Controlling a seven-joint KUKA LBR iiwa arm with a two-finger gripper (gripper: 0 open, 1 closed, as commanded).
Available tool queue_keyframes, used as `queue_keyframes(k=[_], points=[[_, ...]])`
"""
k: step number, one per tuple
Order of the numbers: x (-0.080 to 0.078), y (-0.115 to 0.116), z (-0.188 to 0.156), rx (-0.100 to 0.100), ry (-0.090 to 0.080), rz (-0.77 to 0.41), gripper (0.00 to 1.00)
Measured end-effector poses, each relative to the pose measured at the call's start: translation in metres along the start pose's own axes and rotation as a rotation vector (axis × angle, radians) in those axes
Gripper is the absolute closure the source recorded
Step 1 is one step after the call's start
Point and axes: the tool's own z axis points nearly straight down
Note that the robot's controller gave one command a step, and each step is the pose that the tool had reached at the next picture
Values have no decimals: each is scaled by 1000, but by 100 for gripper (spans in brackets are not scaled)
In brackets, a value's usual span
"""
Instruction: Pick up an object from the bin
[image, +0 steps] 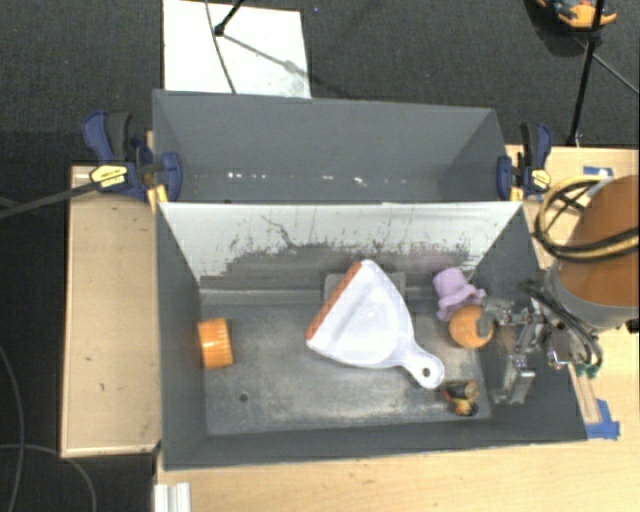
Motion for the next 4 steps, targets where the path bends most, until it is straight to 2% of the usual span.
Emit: queue_keyframes(k=[1, 2, 3, 4], points=[[-2, 1, -4, 2, -8, -5, 0], [-25, 47, 76, 2, -13, -29, 0], [-31, 58, 90, 0, -4, -38, 0], [-29, 66, 73, 0, -9, 239, 0]])
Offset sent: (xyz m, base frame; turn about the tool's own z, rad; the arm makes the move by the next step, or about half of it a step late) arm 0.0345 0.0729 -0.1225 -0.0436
